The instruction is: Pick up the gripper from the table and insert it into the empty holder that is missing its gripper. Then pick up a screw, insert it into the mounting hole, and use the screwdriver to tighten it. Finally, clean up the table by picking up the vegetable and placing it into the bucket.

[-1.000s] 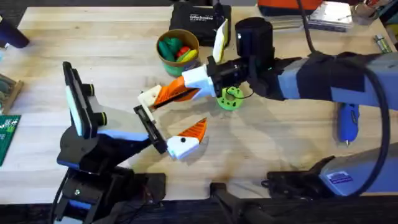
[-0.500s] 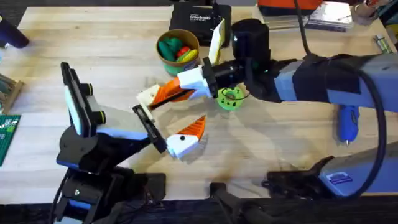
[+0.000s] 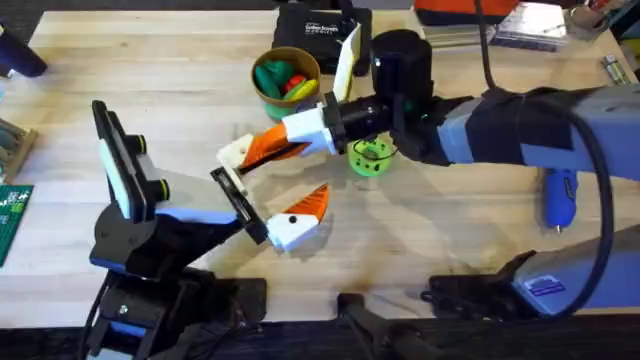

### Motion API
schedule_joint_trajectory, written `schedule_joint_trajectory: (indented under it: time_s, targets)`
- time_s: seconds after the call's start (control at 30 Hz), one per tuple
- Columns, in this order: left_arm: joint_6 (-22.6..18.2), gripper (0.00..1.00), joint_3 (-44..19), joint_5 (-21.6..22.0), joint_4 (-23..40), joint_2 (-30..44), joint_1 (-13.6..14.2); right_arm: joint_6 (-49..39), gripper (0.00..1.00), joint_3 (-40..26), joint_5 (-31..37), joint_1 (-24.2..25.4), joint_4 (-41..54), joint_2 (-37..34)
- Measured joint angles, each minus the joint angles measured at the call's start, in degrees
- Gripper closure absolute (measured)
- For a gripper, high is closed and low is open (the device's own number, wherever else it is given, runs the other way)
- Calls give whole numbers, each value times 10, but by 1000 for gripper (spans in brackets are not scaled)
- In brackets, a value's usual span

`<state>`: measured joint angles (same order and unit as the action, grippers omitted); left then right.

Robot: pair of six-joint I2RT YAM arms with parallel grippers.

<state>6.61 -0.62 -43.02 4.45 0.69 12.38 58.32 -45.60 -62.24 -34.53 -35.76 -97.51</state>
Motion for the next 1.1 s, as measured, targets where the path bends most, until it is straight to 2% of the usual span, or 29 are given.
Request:
schedule_joint_trajectory:
  time_s: [0.73,1.1]
  targets:
    - [7,13,0,29,0,0,-2,9,991,-3,66,-16,-8,0]
    - [7,14,-1,31,0,1,-2,13,941,-3,72,-17,-8,0]
